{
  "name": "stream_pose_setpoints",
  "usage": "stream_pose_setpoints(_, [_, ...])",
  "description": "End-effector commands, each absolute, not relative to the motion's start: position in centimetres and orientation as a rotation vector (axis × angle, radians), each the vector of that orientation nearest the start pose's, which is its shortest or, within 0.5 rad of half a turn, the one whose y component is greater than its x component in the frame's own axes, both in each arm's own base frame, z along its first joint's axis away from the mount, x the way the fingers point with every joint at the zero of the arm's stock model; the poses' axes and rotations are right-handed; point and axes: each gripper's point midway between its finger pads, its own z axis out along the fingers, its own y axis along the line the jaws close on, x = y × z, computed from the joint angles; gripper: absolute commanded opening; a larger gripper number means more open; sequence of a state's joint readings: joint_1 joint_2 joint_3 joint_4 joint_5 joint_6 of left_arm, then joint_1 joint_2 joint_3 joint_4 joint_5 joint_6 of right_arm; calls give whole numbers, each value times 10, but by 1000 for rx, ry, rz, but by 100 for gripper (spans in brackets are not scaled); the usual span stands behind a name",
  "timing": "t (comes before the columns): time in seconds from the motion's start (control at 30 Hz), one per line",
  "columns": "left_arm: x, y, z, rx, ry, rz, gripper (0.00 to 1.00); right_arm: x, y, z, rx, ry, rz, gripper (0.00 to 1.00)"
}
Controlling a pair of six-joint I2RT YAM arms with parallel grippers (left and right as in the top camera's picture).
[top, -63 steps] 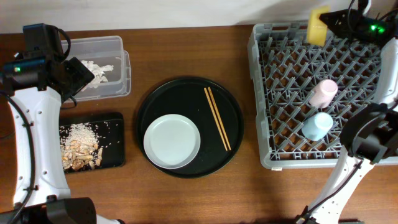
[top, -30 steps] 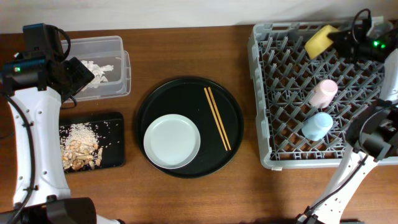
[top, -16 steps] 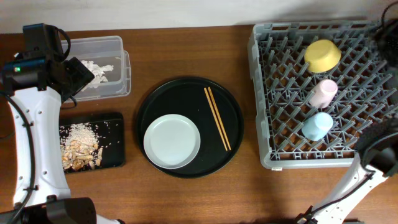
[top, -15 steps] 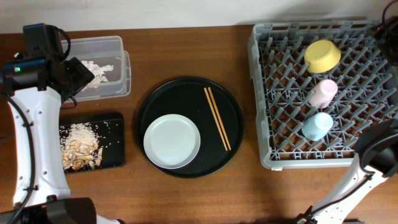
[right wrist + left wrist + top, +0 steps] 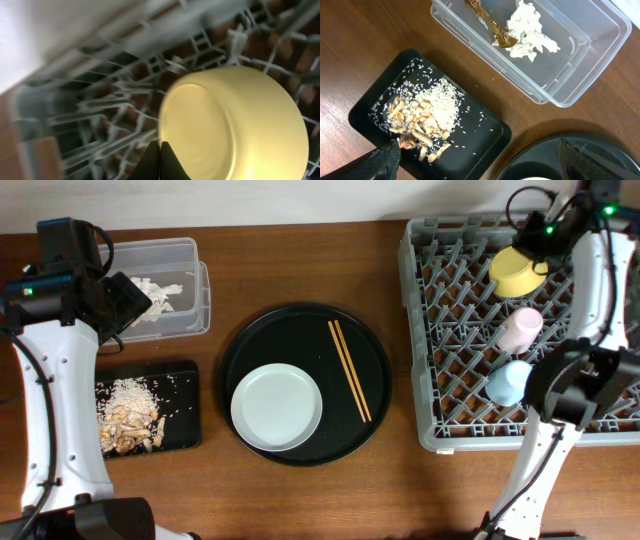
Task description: Sort waste into correct bins and load items into the dishwasher rack
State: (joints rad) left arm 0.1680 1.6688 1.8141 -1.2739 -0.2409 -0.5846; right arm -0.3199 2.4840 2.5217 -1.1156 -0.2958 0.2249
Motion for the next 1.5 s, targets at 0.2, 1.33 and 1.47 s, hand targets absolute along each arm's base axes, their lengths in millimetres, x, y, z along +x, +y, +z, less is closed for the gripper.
stream_pose_setpoints(0.2, [369, 108, 261, -1053, 2412, 196, 99, 541, -184, 110, 758, 2627, 94, 4])
stream_pose_setpoints(1.33, [369, 108, 261, -1053, 2412, 196, 99, 489, -219, 161, 932, 2634, -102, 4])
stream_pose_setpoints(1.47, [369, 108, 261, -1053, 2412, 196, 99, 486, -223, 123, 962, 2692, -116, 4])
